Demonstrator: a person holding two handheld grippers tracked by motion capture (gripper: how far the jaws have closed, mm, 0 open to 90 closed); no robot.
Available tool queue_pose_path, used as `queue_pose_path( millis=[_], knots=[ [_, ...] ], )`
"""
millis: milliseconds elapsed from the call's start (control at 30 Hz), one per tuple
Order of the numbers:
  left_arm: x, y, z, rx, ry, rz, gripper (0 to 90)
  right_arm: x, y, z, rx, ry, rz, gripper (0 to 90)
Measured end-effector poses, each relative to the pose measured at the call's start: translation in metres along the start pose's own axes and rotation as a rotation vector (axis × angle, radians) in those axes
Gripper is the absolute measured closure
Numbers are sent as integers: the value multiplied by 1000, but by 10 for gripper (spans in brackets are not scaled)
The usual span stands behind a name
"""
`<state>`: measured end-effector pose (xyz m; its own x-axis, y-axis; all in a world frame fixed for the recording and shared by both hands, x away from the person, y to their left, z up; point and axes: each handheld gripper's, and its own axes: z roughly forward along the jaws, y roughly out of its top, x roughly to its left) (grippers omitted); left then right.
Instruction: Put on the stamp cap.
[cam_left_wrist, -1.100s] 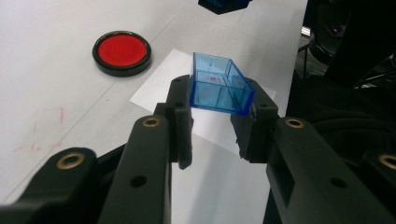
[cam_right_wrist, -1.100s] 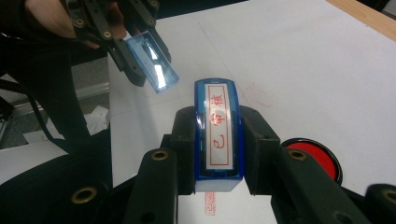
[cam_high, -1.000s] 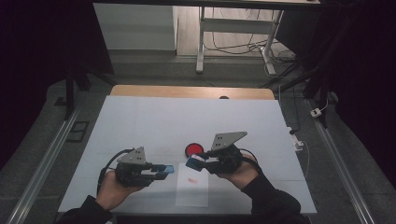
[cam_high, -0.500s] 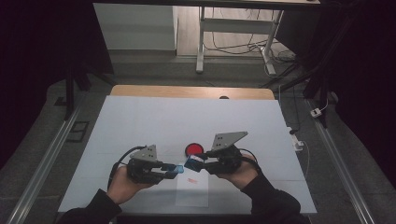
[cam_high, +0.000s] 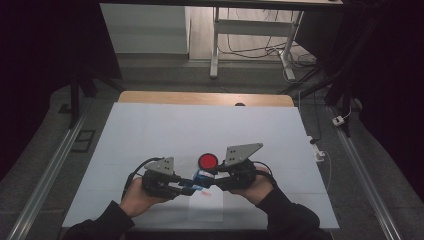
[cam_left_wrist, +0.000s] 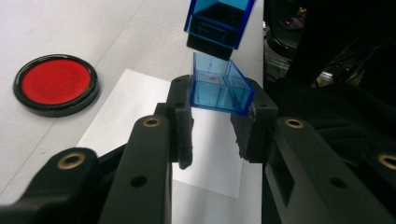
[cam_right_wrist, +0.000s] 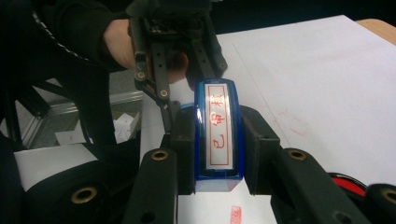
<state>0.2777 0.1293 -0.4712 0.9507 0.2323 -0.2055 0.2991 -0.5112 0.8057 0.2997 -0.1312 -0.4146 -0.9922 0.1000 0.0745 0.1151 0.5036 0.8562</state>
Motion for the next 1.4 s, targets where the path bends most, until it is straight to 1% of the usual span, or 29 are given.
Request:
queue_pose_path(
  millis=[367,533,667,800,1100,1267,1333,1367,1400],
  knots=[
    [0,-1,2,-11,-52,17,691,4,0,6,-11,46,-36,697],
    [-1,-2,3,-7,-67,27,692,5,0,7,-19,64,-37,697],
    [0,-2,3,-16,-80,26,692,6,0,7,-20,80,-43,697],
    [0,-2,3,-22,-90,30,692,6,0,8,-25,82,-44,697],
    [0,-3,0,-49,-100,51,693,6,0,7,-50,97,-34,697],
    [0,-3,-1,-62,-114,51,694,6,1,6,-60,103,-38,697],
    [0,-3,-1,-71,-132,44,694,6,0,6,-66,108,-38,697],
    [1,-3,-2,-82,-148,43,694,6,0,6,-66,111,-40,697],
    [1,-3,-2,-83,-147,47,694,7,0,7,-61,116,-44,698]
  ],
)
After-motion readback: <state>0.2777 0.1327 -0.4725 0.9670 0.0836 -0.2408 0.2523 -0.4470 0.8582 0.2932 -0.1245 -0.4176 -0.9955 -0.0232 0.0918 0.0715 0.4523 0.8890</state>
